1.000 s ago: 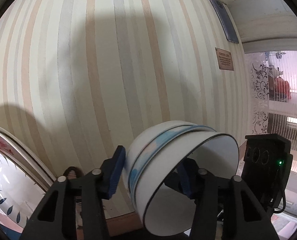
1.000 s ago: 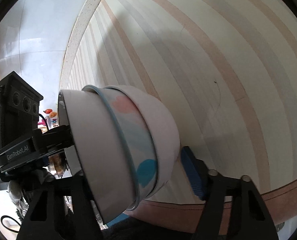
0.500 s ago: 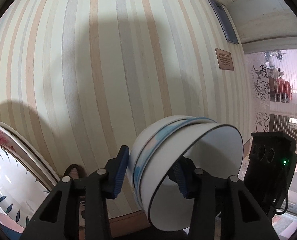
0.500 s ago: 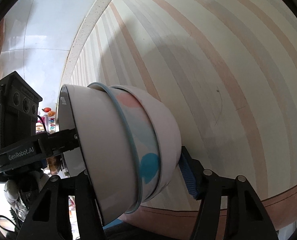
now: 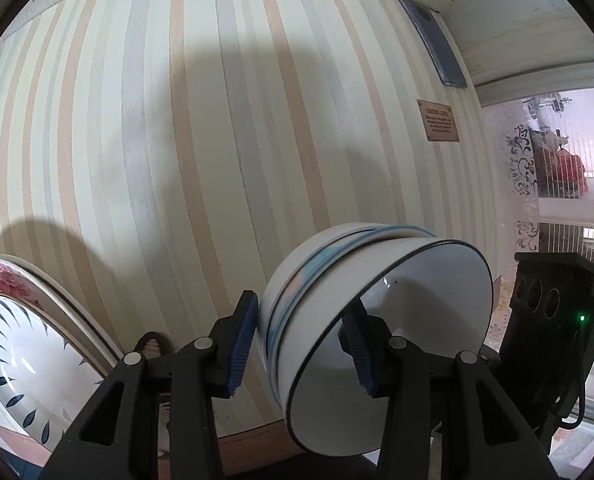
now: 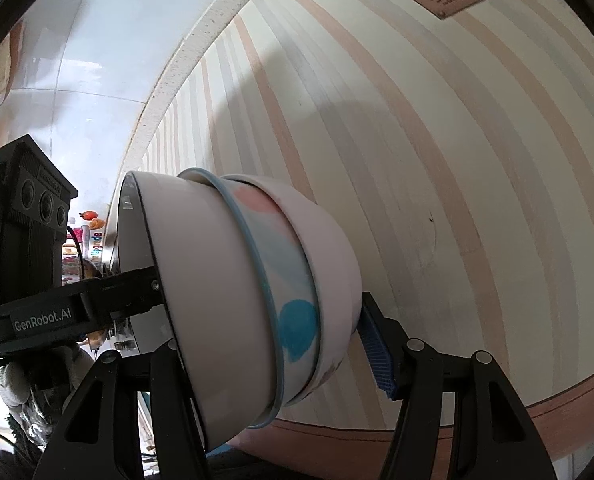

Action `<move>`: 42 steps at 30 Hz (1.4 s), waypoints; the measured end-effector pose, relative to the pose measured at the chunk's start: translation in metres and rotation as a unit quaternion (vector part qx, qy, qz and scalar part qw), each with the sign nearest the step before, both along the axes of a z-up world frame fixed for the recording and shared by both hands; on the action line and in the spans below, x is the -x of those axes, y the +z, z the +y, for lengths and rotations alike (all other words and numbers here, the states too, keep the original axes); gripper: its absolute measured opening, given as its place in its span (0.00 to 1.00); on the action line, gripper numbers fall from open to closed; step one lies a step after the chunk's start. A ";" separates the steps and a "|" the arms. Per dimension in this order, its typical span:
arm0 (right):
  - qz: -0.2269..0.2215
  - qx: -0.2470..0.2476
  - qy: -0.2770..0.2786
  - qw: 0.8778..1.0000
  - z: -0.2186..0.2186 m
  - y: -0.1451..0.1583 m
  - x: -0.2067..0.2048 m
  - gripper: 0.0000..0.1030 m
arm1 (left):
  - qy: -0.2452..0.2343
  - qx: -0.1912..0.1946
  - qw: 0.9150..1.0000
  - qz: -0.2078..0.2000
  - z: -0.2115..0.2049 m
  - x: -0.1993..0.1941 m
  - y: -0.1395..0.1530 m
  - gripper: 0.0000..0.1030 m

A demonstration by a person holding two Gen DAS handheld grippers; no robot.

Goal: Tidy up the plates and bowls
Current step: 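Lift the bowl stack with both tools and carry it toward the plates, then lower the bowl stack onto the plate stack and open both tools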

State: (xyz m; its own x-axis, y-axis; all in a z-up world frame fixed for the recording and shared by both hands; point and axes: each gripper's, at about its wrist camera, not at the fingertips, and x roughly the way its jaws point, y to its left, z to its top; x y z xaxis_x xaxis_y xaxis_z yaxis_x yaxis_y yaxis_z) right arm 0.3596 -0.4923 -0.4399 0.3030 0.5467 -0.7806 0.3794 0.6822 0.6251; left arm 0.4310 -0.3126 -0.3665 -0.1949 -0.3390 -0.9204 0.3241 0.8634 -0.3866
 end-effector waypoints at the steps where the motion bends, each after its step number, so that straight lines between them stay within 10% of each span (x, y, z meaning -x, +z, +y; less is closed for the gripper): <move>1: -0.001 0.001 0.001 1.000 0.002 0.001 -0.002 0.61 | 0.001 0.000 1.000 -0.002 0.001 0.000 0.002 0.39; 21: -0.031 -0.002 0.117 0.993 0.073 0.044 -0.056 0.61 | 0.101 0.004 0.994 -0.038 0.094 -0.010 0.048 0.39; 42: -0.010 -0.031 0.294 0.955 0.223 0.022 -0.093 0.61 | 0.268 -0.021 0.963 -0.032 0.244 0.002 0.031 0.39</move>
State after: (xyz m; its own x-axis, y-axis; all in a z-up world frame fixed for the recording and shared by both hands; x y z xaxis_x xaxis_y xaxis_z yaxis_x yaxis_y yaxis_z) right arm 0.4527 -0.2694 -0.4180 -0.0554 0.6717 -0.7388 -0.0700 0.7355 0.6739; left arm 0.4288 -0.0682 -0.3355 0.0547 -0.3373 -0.9398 -0.1495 0.9278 -0.3417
